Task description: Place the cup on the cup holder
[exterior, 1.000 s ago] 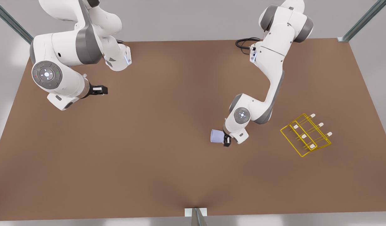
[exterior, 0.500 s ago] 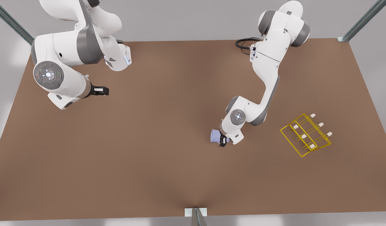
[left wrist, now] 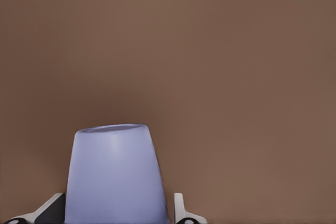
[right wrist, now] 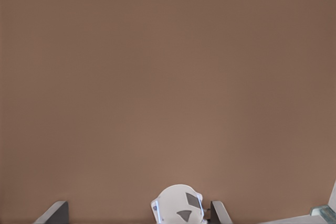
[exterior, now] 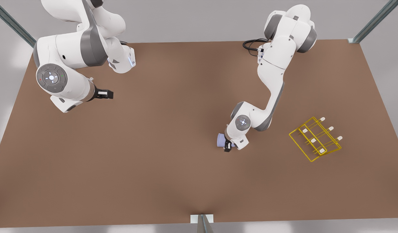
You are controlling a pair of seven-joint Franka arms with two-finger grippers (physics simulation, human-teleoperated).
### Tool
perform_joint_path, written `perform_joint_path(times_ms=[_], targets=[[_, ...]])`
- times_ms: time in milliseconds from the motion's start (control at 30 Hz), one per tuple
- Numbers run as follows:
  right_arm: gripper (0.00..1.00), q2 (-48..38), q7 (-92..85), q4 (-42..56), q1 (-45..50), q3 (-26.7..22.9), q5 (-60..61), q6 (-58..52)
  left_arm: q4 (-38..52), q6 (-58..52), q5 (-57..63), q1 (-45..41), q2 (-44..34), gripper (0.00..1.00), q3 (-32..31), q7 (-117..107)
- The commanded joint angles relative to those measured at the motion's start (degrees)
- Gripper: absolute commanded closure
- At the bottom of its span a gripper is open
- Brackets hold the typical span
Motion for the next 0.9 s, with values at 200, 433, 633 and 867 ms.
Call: perform_joint_path(times_ms=[200,433,633,867], targets=[[0.00,0.05,1.41,-0.15,0.08,-0.02,-0.01,-0.02,0.03,0.90,-0.03,-0.34,1.42,0.05,-0.10,0.23],[0.00,0.05,1.06,-0.15,0.00,0.15,0.08,-0.02,0.20,1.08,-0.11,-0.08,1.51,0.24,-0.10,0.14],[0.00,-0.04,1.06,-0.24,0.00,0.15,0.08,-0.02,15.57,-30.28,-1.61,-4.80,-0.51,0.24,11.74,-2.58],[0.00,-0.30,1.06,-0.50,-0.36,0.24,0.96,0.41,2.41,-39.35,16.48,-49.28,9.67,0.24,72.93,7.17]])
